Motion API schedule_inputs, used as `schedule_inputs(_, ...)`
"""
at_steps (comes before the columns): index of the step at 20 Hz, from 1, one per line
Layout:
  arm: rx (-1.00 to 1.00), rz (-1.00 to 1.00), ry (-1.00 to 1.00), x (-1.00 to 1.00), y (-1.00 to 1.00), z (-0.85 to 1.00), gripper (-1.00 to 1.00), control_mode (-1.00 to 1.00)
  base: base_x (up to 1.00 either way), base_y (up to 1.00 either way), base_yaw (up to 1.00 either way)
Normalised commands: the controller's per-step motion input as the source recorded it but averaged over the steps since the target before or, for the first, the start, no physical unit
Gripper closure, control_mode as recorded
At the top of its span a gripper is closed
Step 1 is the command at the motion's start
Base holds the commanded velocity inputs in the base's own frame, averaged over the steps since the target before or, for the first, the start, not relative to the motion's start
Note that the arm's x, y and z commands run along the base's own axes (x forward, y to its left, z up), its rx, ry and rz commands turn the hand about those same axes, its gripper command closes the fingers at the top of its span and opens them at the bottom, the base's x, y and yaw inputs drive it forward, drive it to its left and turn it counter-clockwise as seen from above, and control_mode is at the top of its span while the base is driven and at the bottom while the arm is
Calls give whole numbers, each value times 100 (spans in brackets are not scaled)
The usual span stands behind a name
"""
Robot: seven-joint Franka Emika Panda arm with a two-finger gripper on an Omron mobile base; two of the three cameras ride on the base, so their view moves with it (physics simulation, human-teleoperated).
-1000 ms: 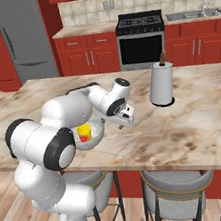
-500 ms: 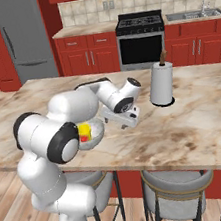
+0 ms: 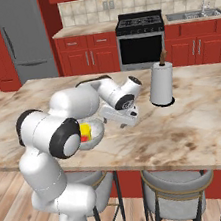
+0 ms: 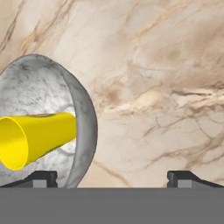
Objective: Place the cup inside the bowl on the dining table and move the bowl to any counter.
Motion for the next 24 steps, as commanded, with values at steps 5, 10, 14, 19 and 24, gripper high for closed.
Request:
schedule_inputs(5,0,8,0,0,20,0,-100,-100,0,0,0)
schedule_inputs(10,0,0,0,1,24,0,-100,-100,0,0,0)
schedule_inputs(14,0,-3,0,4,4,0,-100,-100,0,0,0)
schedule_inputs(19,0,-6,0,5,0,0,-100,-100,0,0,0)
schedule_inputs(24,0,-7,1,3,0,0,-100,-100,0,0,0)
